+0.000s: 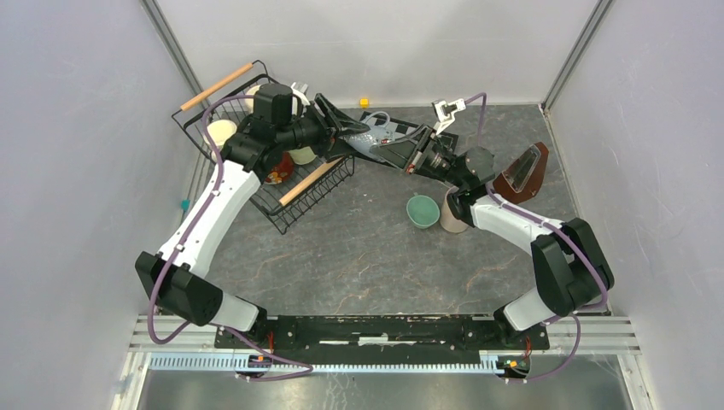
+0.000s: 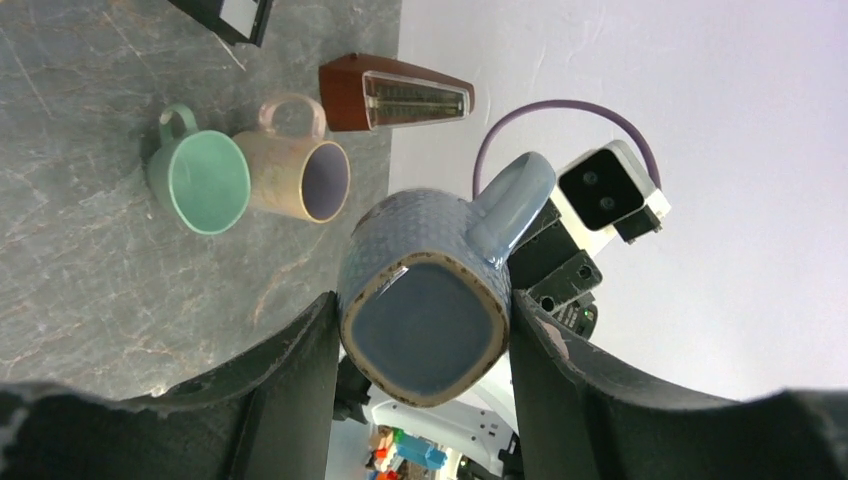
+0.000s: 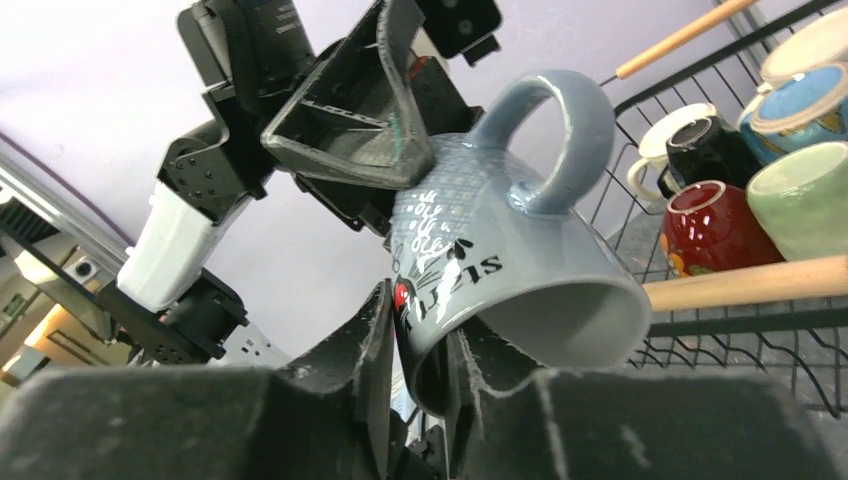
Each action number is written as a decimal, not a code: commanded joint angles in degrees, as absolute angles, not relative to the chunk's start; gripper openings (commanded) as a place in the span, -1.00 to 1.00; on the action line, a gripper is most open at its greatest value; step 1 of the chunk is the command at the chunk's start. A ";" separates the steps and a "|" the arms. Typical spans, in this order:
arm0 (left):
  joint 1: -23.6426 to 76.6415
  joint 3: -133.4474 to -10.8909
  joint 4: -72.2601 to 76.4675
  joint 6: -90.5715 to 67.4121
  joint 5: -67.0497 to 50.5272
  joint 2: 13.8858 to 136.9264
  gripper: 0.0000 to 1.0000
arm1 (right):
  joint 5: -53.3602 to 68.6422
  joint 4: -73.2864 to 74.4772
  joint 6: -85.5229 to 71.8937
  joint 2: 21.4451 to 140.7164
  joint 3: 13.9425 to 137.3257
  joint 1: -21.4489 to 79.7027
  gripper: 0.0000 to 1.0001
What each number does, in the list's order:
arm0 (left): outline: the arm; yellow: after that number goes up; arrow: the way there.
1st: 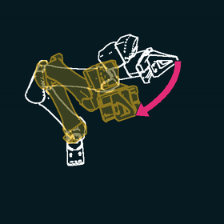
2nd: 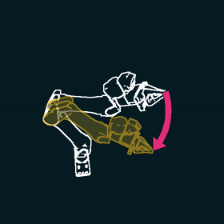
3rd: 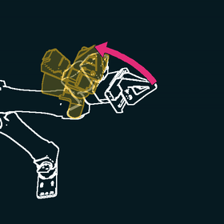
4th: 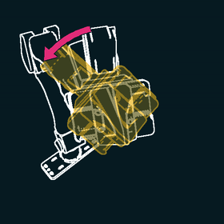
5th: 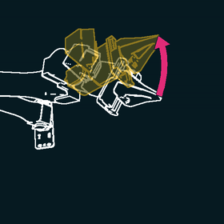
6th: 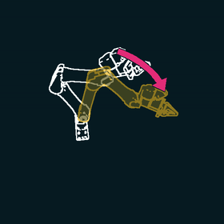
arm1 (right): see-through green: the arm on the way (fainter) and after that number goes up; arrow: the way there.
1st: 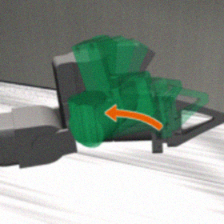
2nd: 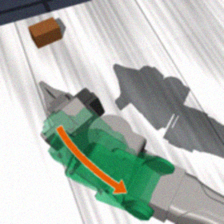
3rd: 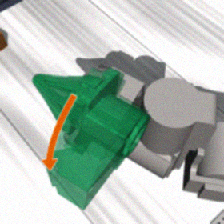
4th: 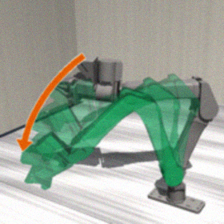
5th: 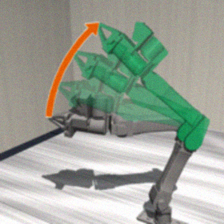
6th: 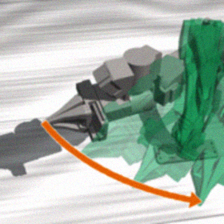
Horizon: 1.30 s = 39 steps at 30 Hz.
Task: Unload the cups from the dish rack
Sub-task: Place the cup at the center of the board.
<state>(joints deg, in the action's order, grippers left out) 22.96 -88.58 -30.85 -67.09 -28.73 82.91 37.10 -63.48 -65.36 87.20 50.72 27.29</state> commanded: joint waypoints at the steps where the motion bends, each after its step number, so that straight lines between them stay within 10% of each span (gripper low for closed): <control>1: 23.73 -86.99 -25.46 -69.24 -31.65 80.19 -0.95 | 38.14 -69.18 -66.11 86.05 50.78 27.53 -0.67; 6: 23.83 -83.91 -22.61 -70.44 -32.65 78.93 -0.82 | 38.07 -68.79 -65.84 85.19 50.71 27.41 -1.00; 14: 23.88 -80.20 -20.00 -69.90 -31.78 76.67 0.95 | 36.88 -60.47 -60.11 81.83 51.58 27.32 -1.00; 39: 24.63 -77.00 -29.33 -54.49 -28.90 67.33 1.00 | 7.32 19.44 -22.63 72.76 72.79 33.66 -1.00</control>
